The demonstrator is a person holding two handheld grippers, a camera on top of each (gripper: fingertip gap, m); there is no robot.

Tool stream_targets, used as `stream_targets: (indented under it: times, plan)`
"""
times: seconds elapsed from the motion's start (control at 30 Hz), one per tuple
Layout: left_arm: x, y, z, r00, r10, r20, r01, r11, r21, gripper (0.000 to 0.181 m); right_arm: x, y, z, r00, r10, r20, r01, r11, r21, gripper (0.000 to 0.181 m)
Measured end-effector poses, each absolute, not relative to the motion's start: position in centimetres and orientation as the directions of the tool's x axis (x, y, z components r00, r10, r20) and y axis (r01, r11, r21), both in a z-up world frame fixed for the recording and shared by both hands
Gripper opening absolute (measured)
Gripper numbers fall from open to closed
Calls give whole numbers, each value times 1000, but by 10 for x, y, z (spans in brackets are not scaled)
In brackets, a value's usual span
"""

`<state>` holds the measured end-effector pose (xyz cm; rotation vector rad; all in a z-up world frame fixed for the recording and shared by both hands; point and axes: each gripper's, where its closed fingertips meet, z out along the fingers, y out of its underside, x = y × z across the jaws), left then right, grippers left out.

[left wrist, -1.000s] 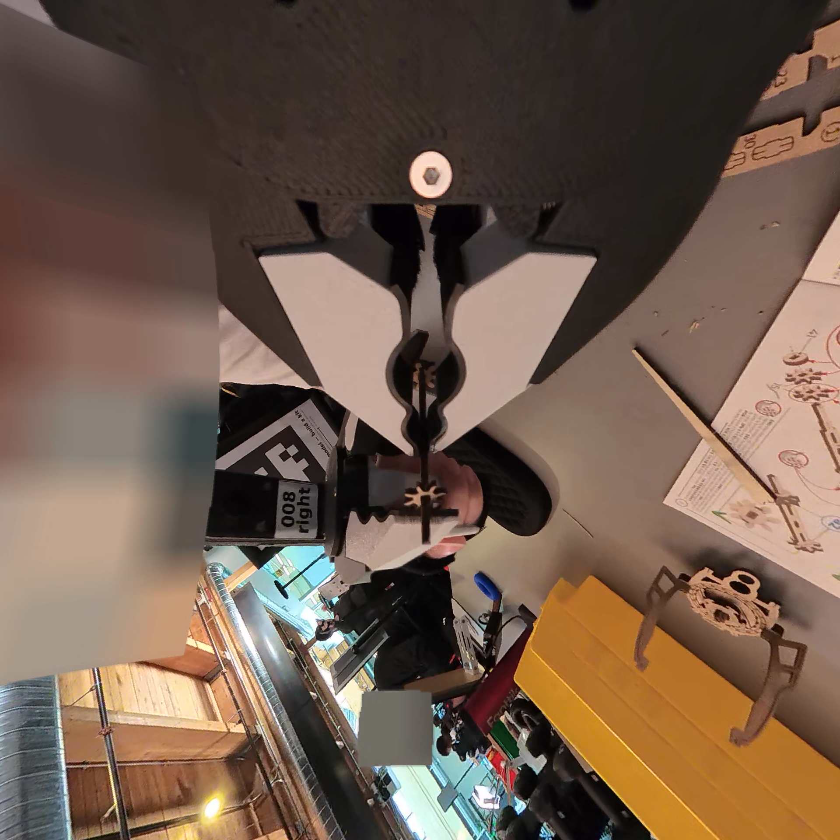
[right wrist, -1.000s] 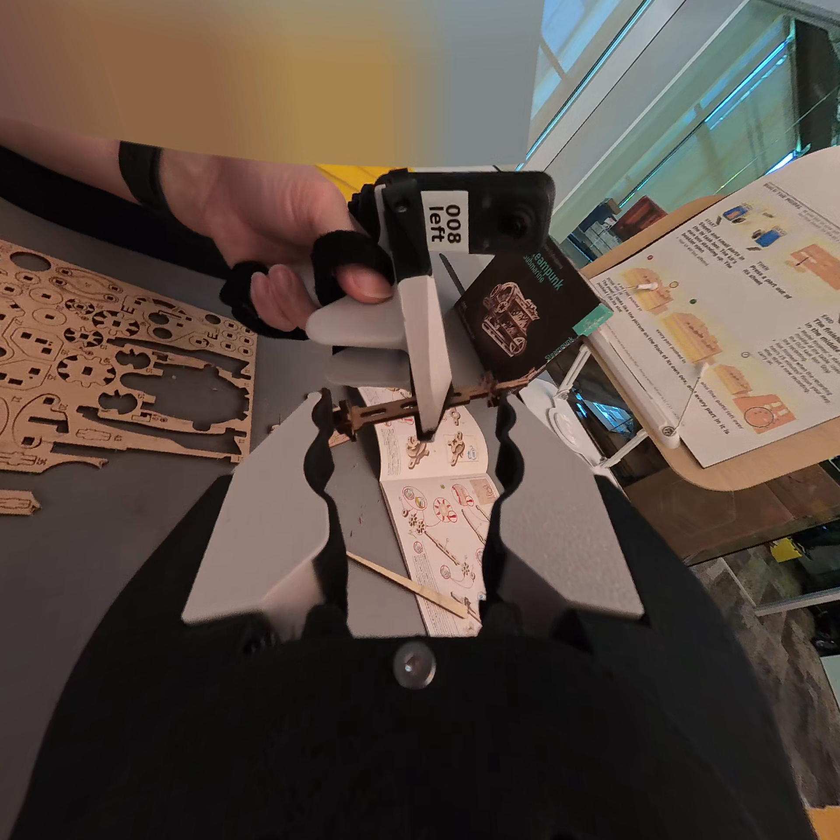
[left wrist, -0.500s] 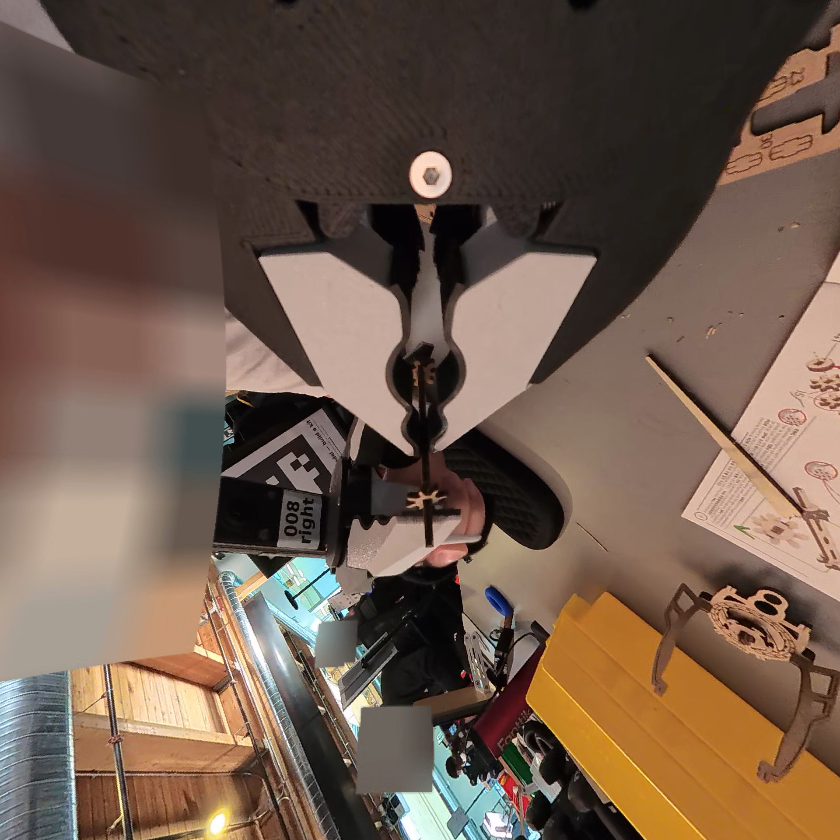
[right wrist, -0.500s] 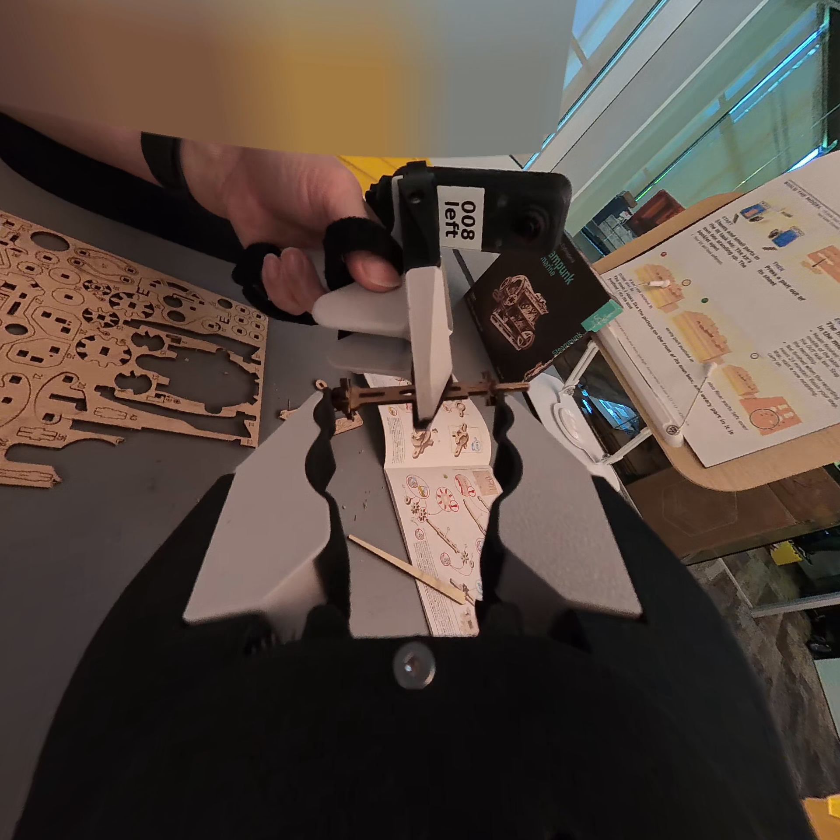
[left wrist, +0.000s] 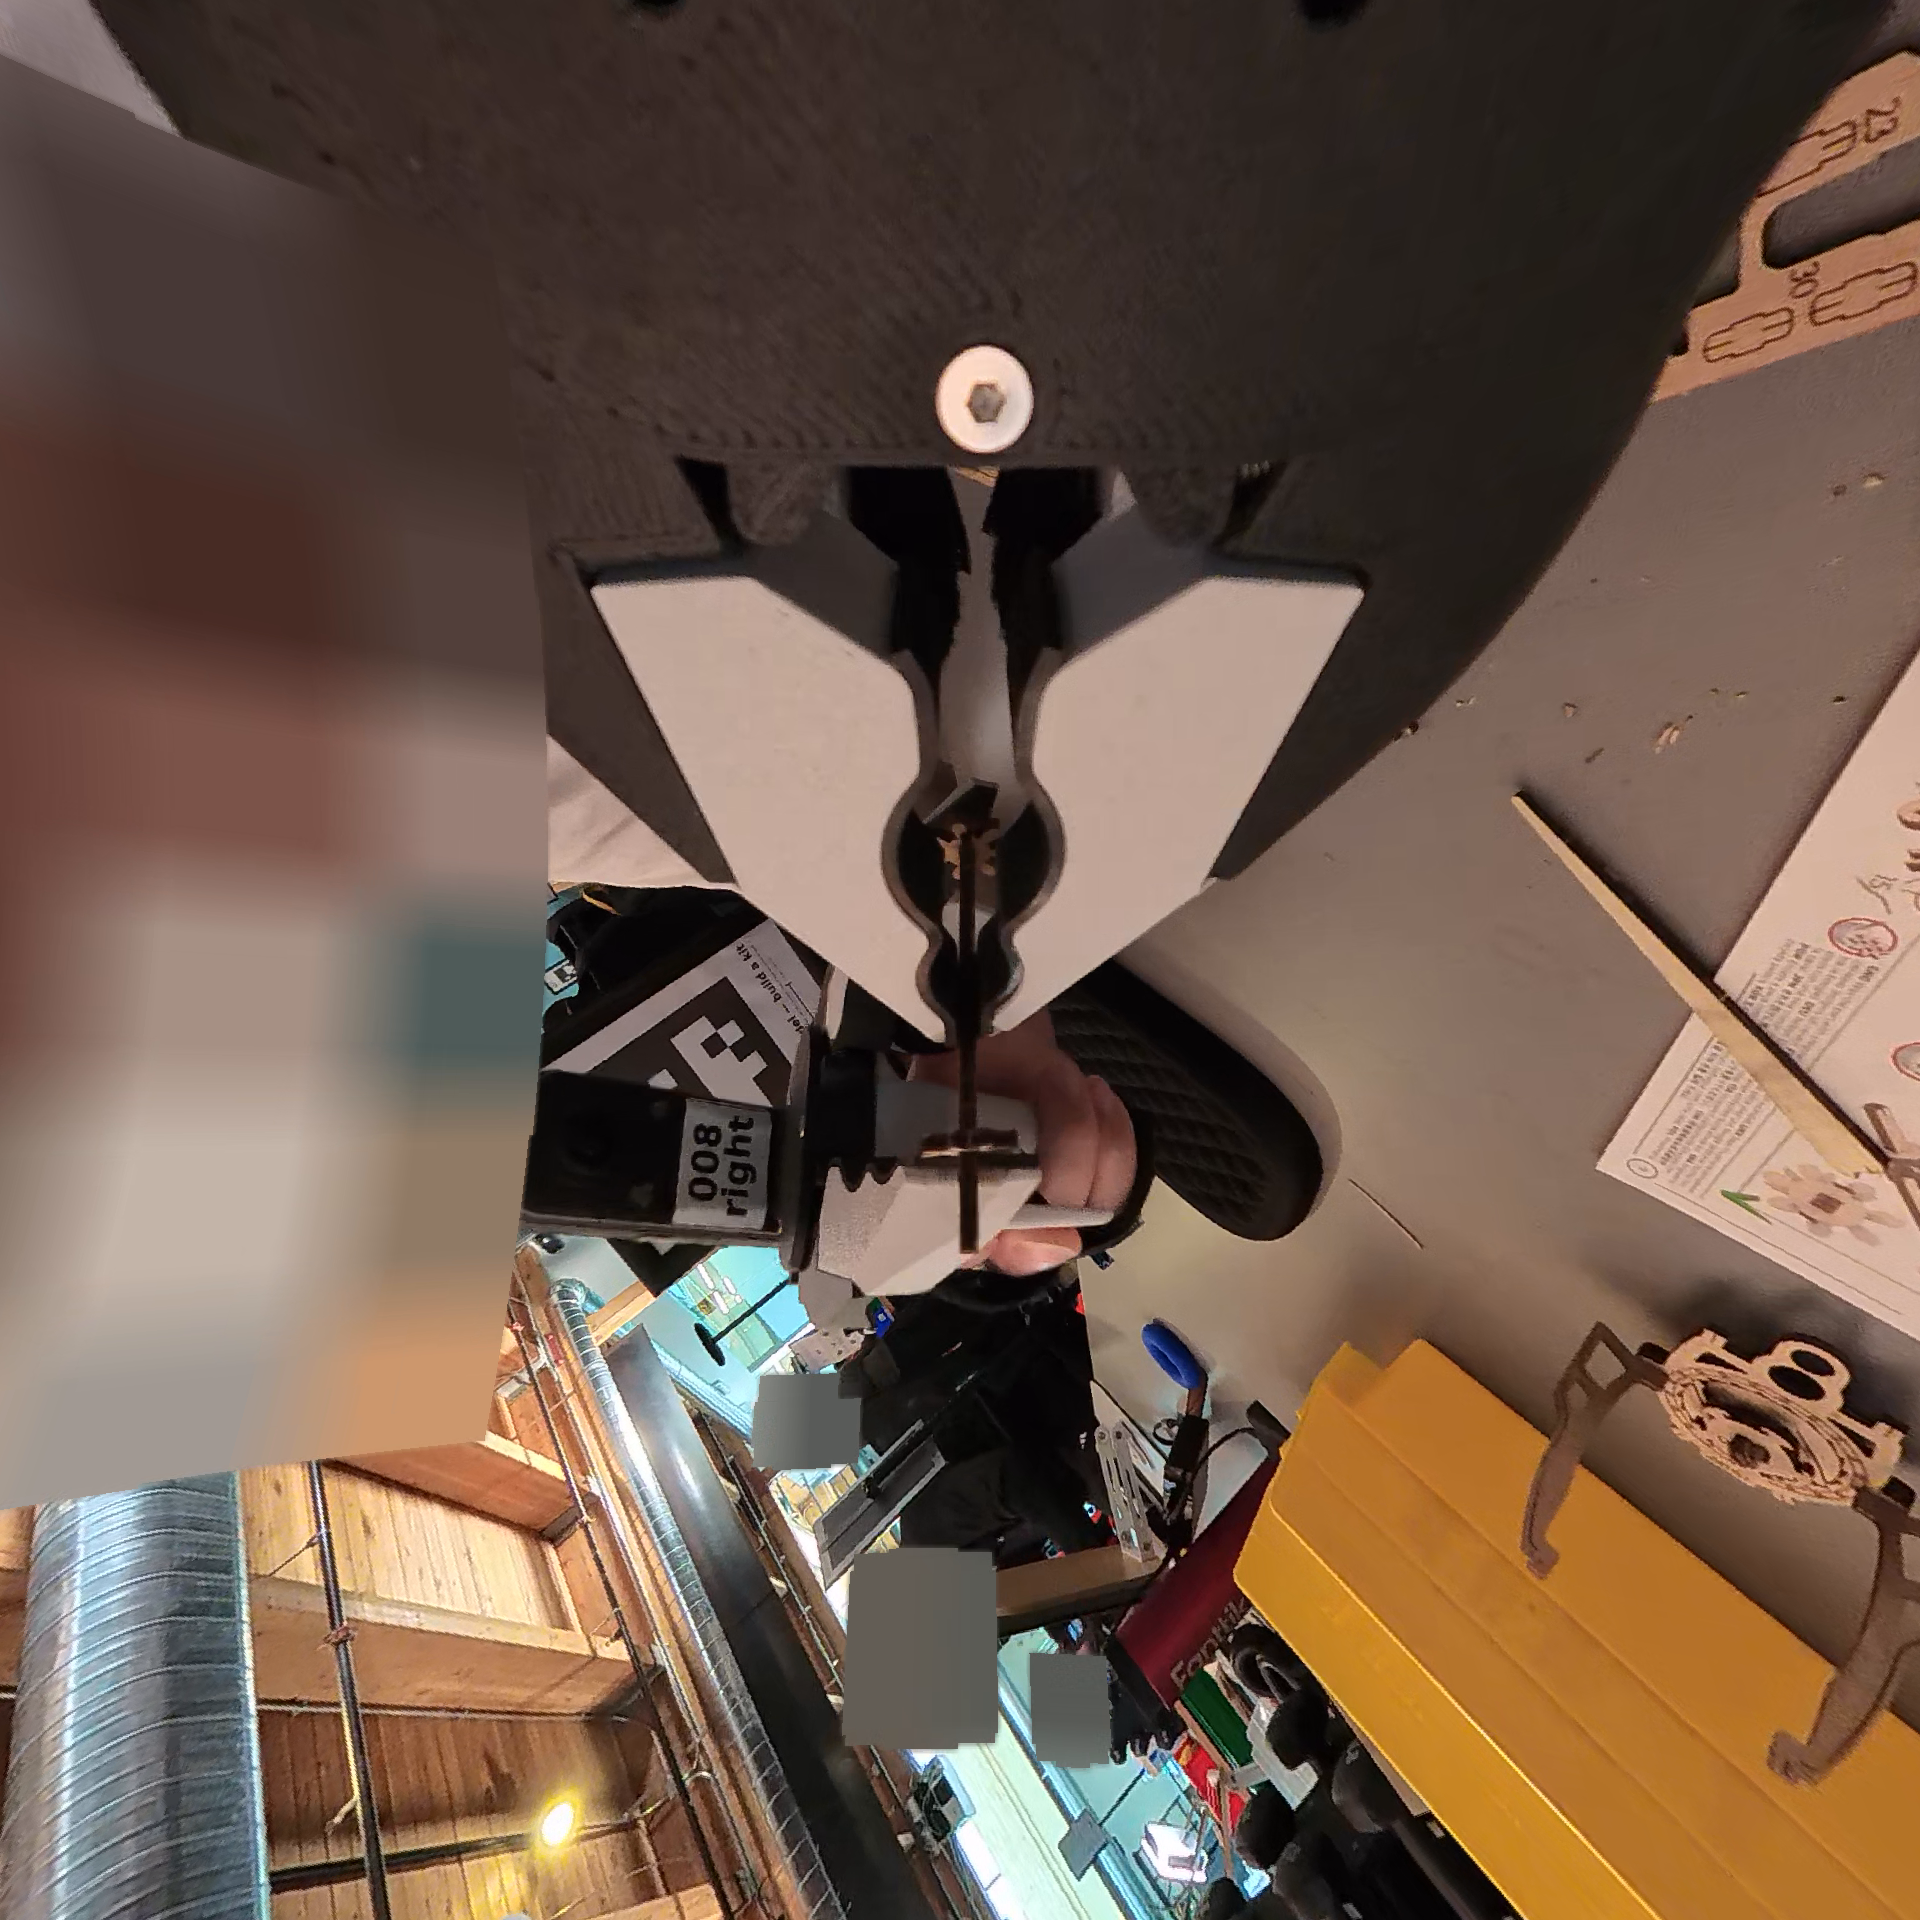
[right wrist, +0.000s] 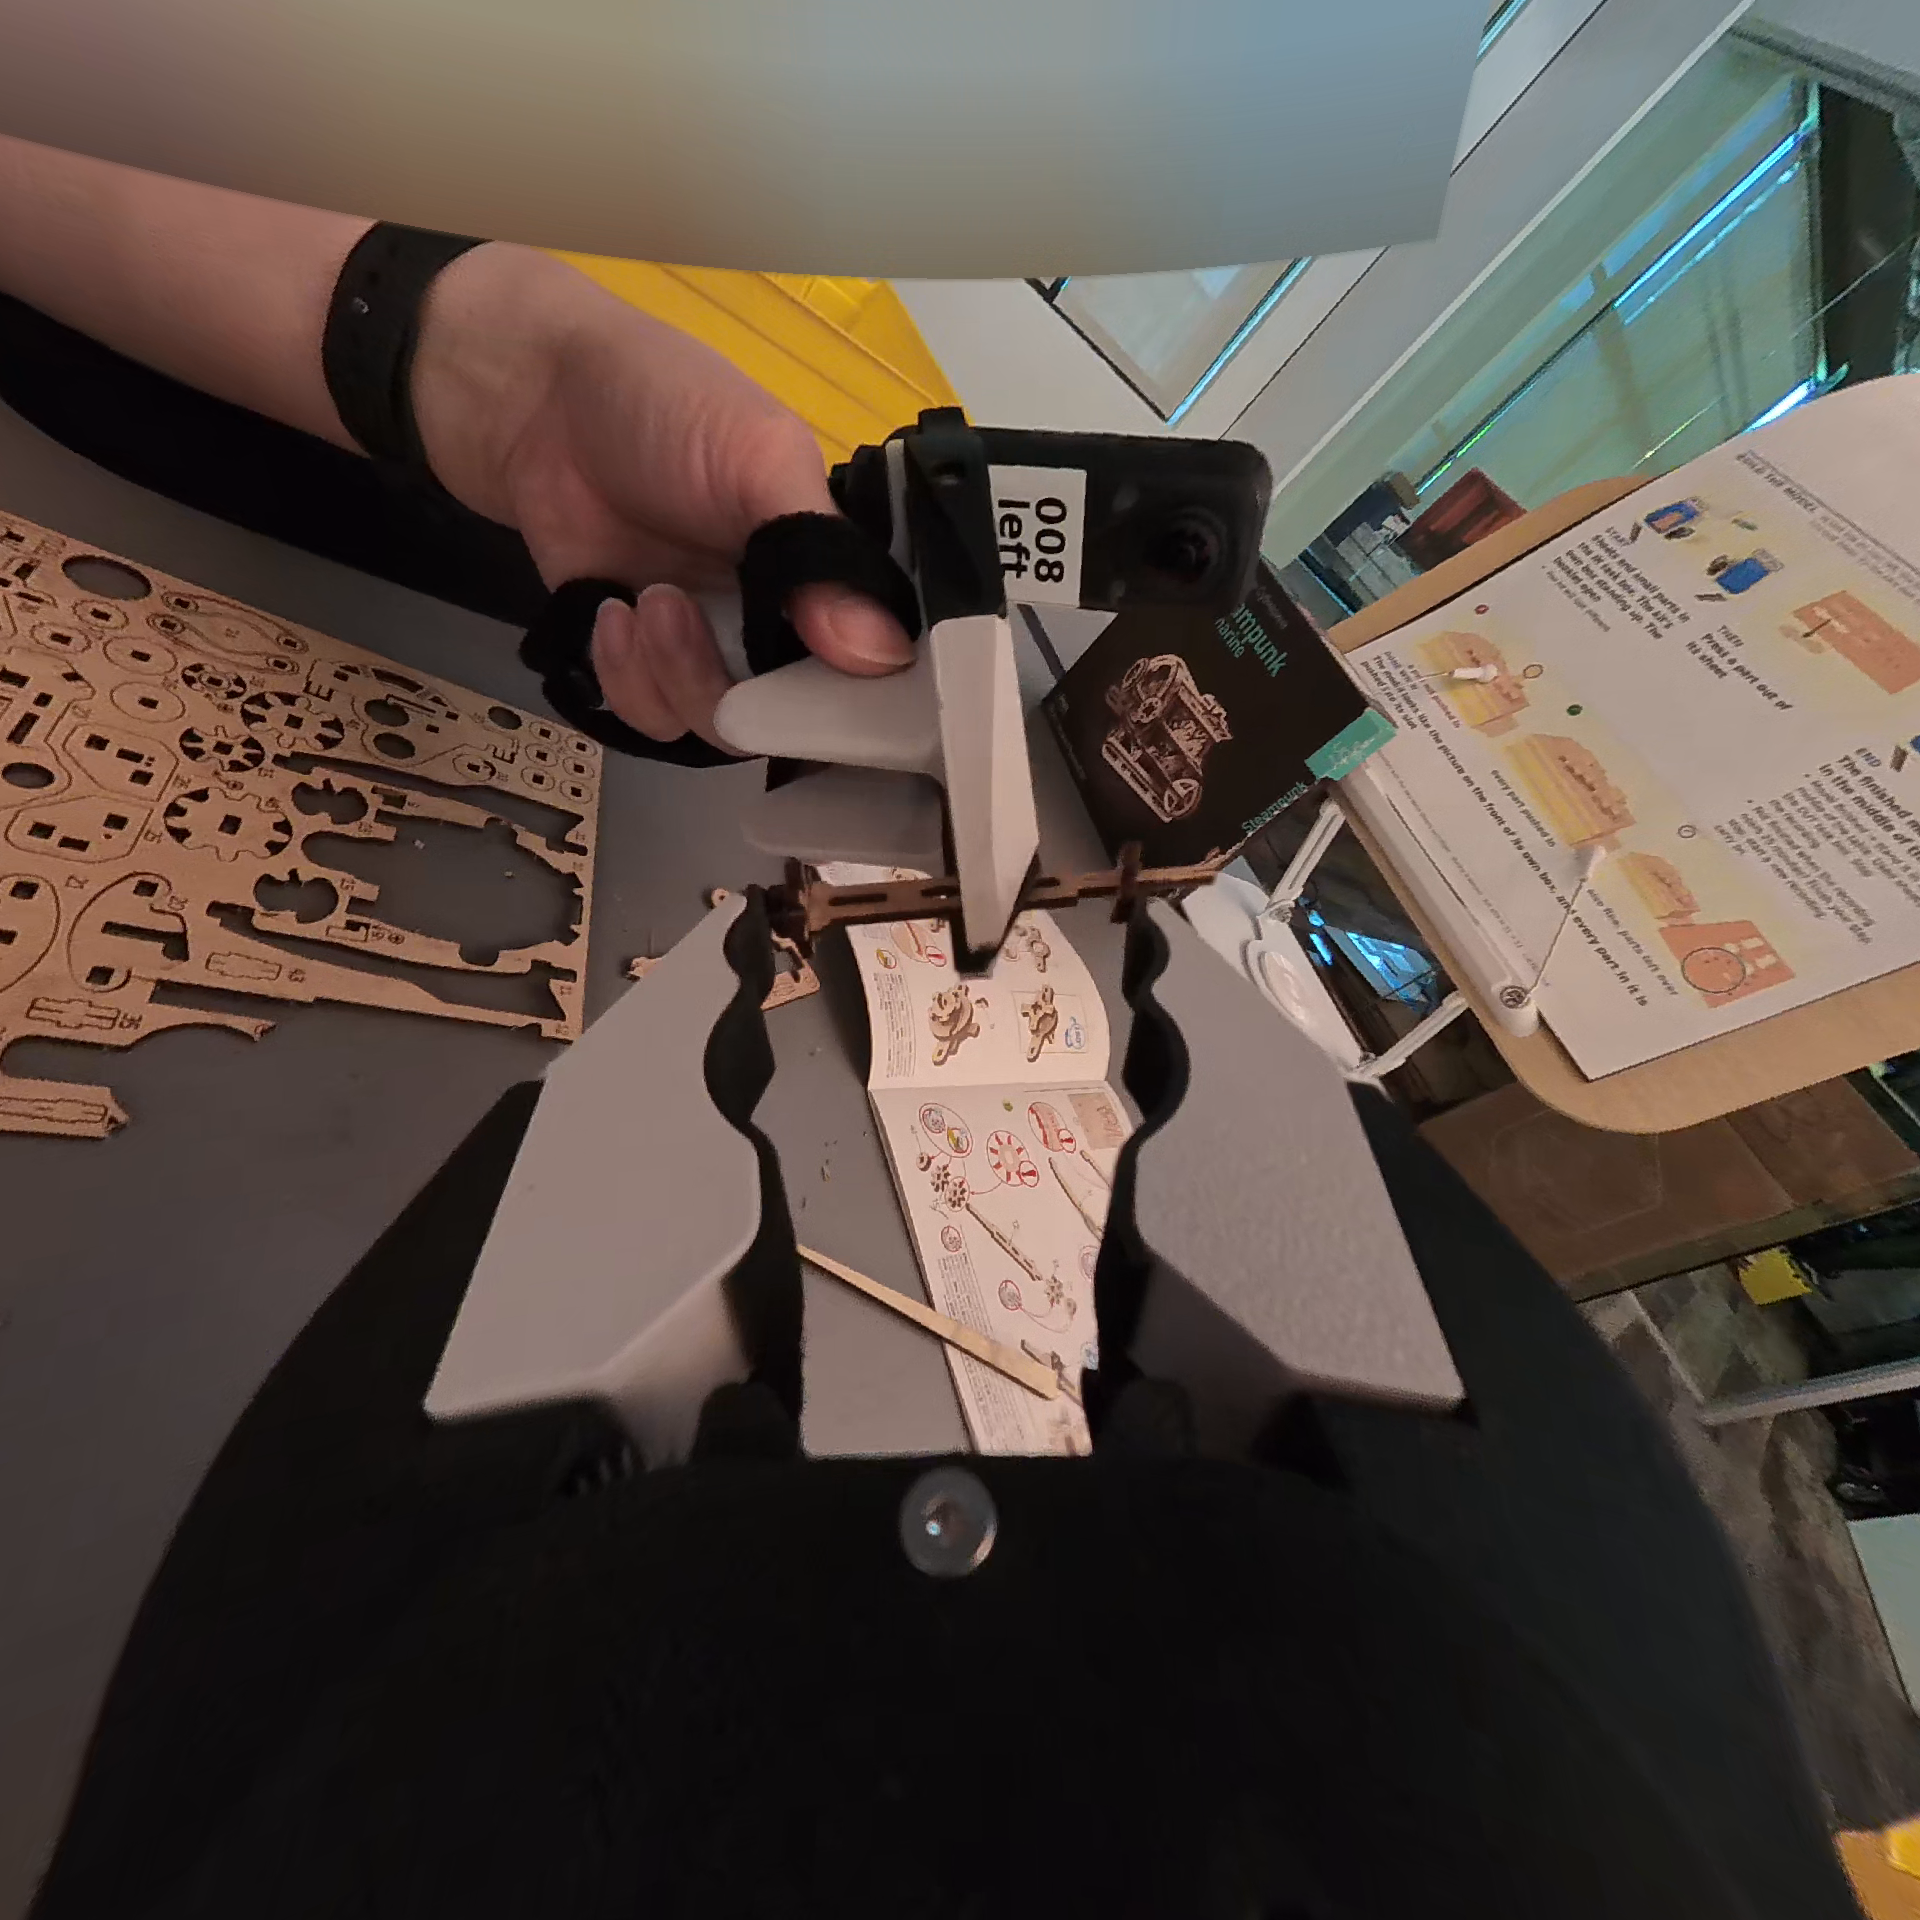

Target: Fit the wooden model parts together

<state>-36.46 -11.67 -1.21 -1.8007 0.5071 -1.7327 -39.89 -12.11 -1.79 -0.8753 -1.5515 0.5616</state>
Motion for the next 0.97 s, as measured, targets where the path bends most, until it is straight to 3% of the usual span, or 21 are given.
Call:
stream_targets:
  times: [0.03,0.13,0.23,0.37,0.5,0.67,0.73,0.97]
  plan:
    - [-365,-116,-12,80,-632,771,125,-761,-637,0,-399,-121,-18,-9,795,607,218,594,-775,67]
    - [-365,-118,-8,49,-646,761,124,-753,-647,6,-399,-122,-16,-5,792,610,200,599,-776,67]
    - [-369,-115,-5,117,-749,652,87,-646,-758,13,-395,-121,-7,8,823,568,157,560,-813,67]
    - [-392,-101,1,341,-913,223,-72,-262,-962,70,-389,-120,3,16,856,516,112,511,-852,67]
    - [-388,-126,17,300,-949,-100,-204,38,-978,106,-390,-121,2,-3,881,474,113,471,-875,66]
    - [-380,-131,6,293,-885,-362,-377,241,-894,89,-389,-126,6,-39,911,410,78,412,-908,65]
    - [-379,-135,9,279,-881,-381,-376,265,-888,78,-389,-131,4,-73,915,396,81,401,-913,66]
    - [-379,-141,7,241,-897,-370,-390,259,-884,69,-389,-140,6,-131,924,359,45,367,-929,66]
